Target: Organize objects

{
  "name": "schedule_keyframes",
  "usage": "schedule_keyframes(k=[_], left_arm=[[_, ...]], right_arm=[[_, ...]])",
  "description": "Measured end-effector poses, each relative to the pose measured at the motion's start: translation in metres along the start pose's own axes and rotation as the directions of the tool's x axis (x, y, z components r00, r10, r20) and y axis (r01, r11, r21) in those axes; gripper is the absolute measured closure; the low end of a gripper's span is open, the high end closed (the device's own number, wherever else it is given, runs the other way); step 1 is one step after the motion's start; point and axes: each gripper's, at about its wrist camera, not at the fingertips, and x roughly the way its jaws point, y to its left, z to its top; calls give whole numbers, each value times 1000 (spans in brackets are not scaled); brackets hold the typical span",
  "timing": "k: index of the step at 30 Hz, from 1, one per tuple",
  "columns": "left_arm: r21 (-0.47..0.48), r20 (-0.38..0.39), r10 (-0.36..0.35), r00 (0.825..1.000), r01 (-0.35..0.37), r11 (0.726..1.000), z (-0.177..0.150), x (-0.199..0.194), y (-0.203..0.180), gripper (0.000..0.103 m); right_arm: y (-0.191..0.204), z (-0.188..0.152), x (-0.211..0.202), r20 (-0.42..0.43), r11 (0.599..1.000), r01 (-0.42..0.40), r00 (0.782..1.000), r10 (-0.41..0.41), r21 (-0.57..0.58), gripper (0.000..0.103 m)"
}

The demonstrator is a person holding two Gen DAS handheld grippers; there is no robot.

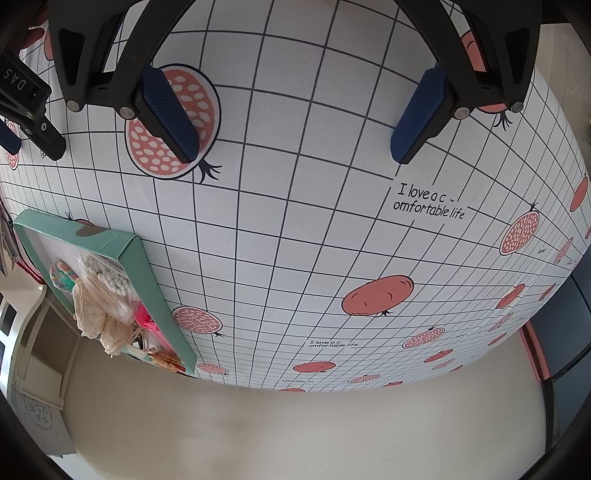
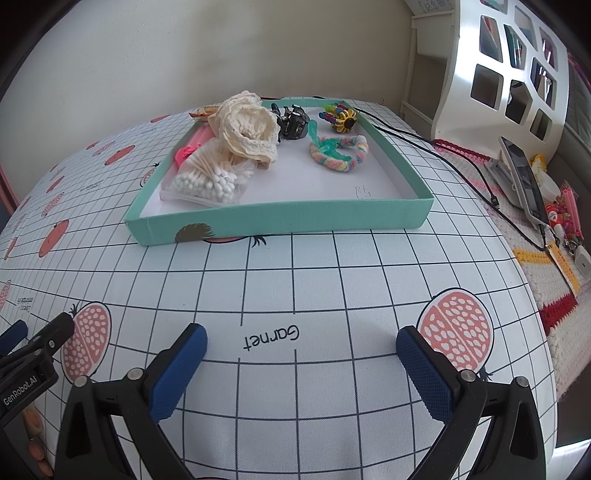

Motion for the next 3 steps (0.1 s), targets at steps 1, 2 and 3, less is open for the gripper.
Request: schedule_keyframes(k=[1, 2, 3], left_arm=[[0, 0, 0, 1000, 0, 1000, 0, 0, 0, 0], [0, 0, 0, 1000, 0, 1000, 0, 0, 0, 0], [0, 0, 0, 1000, 0, 1000, 0, 0, 0, 0]], right_arm=[[0, 0, 0, 0, 1000, 0, 1000, 0, 0, 0], [0, 0, 0, 0, 1000, 0, 1000, 0, 0, 0], [0, 0, 0, 0, 1000, 0, 1000, 0, 0, 0]])
